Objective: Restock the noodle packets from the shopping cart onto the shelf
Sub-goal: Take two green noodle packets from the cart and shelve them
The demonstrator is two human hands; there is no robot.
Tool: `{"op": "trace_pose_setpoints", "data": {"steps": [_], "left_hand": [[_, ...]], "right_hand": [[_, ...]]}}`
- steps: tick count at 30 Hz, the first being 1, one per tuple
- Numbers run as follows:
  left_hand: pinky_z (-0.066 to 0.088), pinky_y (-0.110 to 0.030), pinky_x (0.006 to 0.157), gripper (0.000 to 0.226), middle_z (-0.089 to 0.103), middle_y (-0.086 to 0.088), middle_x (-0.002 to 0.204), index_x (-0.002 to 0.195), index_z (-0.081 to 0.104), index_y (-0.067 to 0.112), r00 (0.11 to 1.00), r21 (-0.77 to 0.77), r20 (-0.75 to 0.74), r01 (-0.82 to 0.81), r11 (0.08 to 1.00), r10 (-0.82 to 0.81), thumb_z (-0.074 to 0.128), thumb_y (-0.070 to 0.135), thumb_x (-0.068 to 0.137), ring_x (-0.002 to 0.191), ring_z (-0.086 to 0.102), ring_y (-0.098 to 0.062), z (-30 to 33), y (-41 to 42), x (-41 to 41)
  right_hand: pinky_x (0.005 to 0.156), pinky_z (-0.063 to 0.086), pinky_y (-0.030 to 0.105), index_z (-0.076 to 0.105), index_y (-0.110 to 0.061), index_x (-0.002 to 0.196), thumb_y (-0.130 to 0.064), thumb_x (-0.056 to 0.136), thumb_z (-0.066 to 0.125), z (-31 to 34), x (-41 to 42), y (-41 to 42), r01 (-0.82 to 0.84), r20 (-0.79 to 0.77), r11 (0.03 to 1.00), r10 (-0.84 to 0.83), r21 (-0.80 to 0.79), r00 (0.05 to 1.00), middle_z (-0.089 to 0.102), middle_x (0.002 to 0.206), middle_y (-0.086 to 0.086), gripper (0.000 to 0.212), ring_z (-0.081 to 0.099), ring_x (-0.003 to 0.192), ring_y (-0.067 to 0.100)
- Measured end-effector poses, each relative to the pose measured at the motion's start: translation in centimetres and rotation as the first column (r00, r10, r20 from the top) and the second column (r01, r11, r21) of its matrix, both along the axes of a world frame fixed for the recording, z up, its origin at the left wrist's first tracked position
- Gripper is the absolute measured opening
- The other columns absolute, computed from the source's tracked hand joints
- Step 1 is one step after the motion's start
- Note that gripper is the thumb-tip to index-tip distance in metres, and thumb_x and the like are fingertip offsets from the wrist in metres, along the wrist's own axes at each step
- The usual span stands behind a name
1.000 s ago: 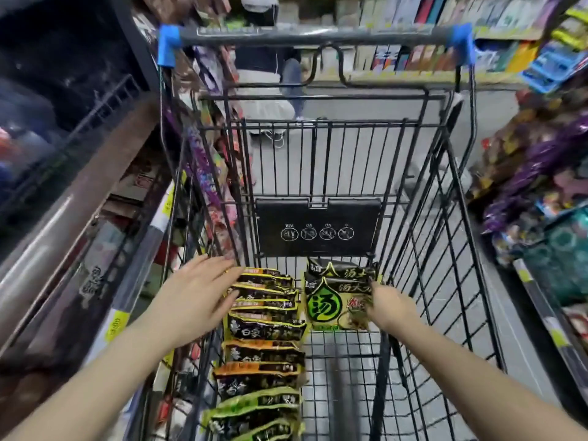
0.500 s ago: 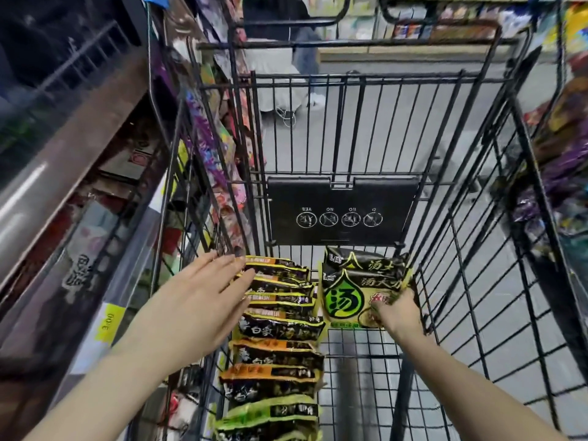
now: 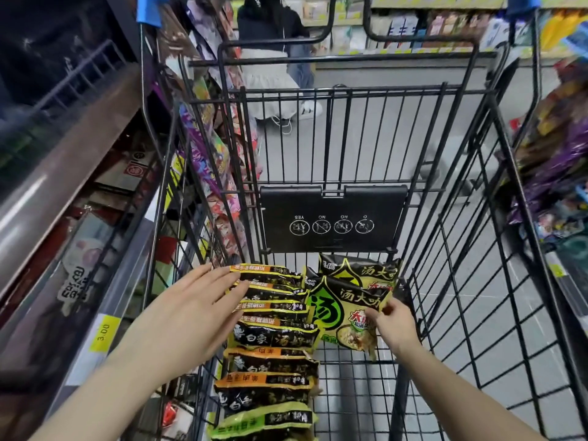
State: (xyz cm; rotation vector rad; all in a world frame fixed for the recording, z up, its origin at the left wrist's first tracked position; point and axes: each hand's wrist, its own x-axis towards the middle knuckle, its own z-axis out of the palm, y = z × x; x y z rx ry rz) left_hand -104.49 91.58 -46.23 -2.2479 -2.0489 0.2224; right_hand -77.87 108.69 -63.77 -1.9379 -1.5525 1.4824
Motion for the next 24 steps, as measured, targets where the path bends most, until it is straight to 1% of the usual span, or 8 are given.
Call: {"op": "trace_pose_setpoints", "data": {"steps": [4, 6, 8, 11, 15, 19, 21, 24], "left_hand": [[0.030, -0.036, 0.104, 0.062, 0.069, -0.007, 0.111, 0.112, 0.069, 0.011, 1.000, 0.020, 0.019, -0.001, 1.000, 0.001, 0.016, 0.040, 0.099, 0.103, 0.066, -0.024, -0.3, -0.1, -0.2], [0.029, -0.035, 0.104, 0.064, 0.070, -0.007, 0.110, 0.111, 0.069, 0.010, 1.000, 0.024, 0.025, -0.004, 1.000, 0.003, 0.014, 0.040, 0.099, 0.102, 0.066, -0.024, -0.3, -0.2, 0.0], [0.029, -0.035, 0.103, 0.066, 0.070, -0.007, 0.109, 0.111, 0.069, 0.010, 0.999, 0.022, 0.036, -0.005, 1.000, 0.004, 0.011, 0.041, 0.099, 0.102, 0.066, -0.024, -0.2, -0.1, -0.1], [0.030, -0.034, 0.103, 0.068, 0.070, -0.006, 0.109, 0.110, 0.069, 0.011, 0.999, 0.022, 0.046, -0.005, 1.000, 0.004, 0.010, 0.042, 0.099, 0.101, 0.067, -0.023, -0.2, 0.0, -0.2], [0.048, -0.038, 0.094, 0.062, 0.072, -0.004, 0.105, 0.107, 0.071, 0.013, 0.998, 0.028, 0.047, 0.027, 0.999, -0.028, 0.017, 0.042, 0.098, 0.097, 0.069, -0.021, -0.1, 0.3, 0.0], [0.054, -0.040, 0.083, 0.038, 0.072, -0.001, 0.101, 0.106, 0.071, 0.015, 0.993, 0.007, 0.114, -0.001, 1.000, 0.000, 0.049, 0.036, 0.084, 0.090, 0.070, -0.019, -0.4, 1.5, 1.5], [0.047, -0.037, 0.095, 0.040, 0.066, 0.001, 0.118, 0.120, 0.063, 0.017, 0.981, -0.053, 0.194, 0.001, 0.999, 0.009, 0.047, 0.035, 0.089, 0.107, 0.064, -0.019, -0.8, 3.1, 3.7], [0.029, -0.033, 0.112, 0.046, 0.043, 0.006, 0.145, 0.141, 0.040, 0.024, 0.925, -0.225, 0.329, -0.116, 0.967, 0.187, 0.040, 0.039, 0.097, 0.134, 0.039, -0.014, -2.4, 5.5, 5.9]], "right_hand": [[0.072, 0.052, 0.031, 0.060, 0.005, 0.099, -0.006, 0.082, 0.070, 0.6, 0.3, -0.3, -0.045, -0.042, 0.999, 0.044, -0.019, 0.998, 0.069, 0.095, 0.020, 0.022, 0.066, 0.083, 0.028], [0.067, 0.049, 0.028, 0.057, 0.006, 0.096, -0.002, 0.083, 0.068, 1.2, 0.4, -1.0, -0.048, -0.102, 0.998, 0.044, -0.038, 0.994, 0.063, 0.082, 0.019, 0.018, 0.060, 0.073, 0.023], [0.059, 0.042, 0.019, 0.053, 0.001, 0.087, 0.003, 0.085, 0.064, 1.9, 0.4, -1.6, -0.047, -0.159, 0.997, 0.038, -0.053, 0.987, 0.052, 0.069, 0.005, 0.011, 0.050, 0.064, 0.014], [0.060, 0.040, 0.018, 0.048, -0.010, 0.080, 0.001, 0.088, 0.061, 3.0, 0.6, -2.2, -0.061, -0.173, 0.998, 0.063, 0.019, 0.983, 0.050, 0.070, -0.002, 0.019, 0.048, 0.064, 0.011], [0.088, 0.051, 0.027, 0.053, -0.020, 0.110, -0.004, 0.091, 0.057, 5.1, 1.4, -2.9, -0.126, -0.111, 0.984, 0.140, 0.123, 0.984, 0.064, 0.097, -0.008, 0.025, 0.063, 0.094, 0.010], [0.062, 0.053, 0.014, 0.050, -0.017, 0.120, -0.008, 0.093, 0.056, 7.2, 1.6, -3.5, -0.111, -0.034, 0.972, 0.120, 0.206, 0.992, 0.066, 0.093, -0.004, 0.029, 0.064, 0.079, 0.009], [0.053, 0.052, 0.016, 0.053, -0.014, 0.119, -0.013, 0.094, 0.055, 9.0, 2.4, -3.7, -0.098, 0.034, 0.968, 0.092, 0.231, 0.995, 0.066, 0.085, -0.001, 0.026, 0.063, 0.064, 0.006], [0.035, 0.036, 0.010, 0.056, -0.009, 0.117, -0.013, 0.095, 0.053, 11.8, 3.1, -3.7, -0.089, 0.036, 0.960, 0.082, 0.267, 0.996, 0.061, 0.072, 0.001, 0.022, 0.049, 0.036, -0.002]]}}
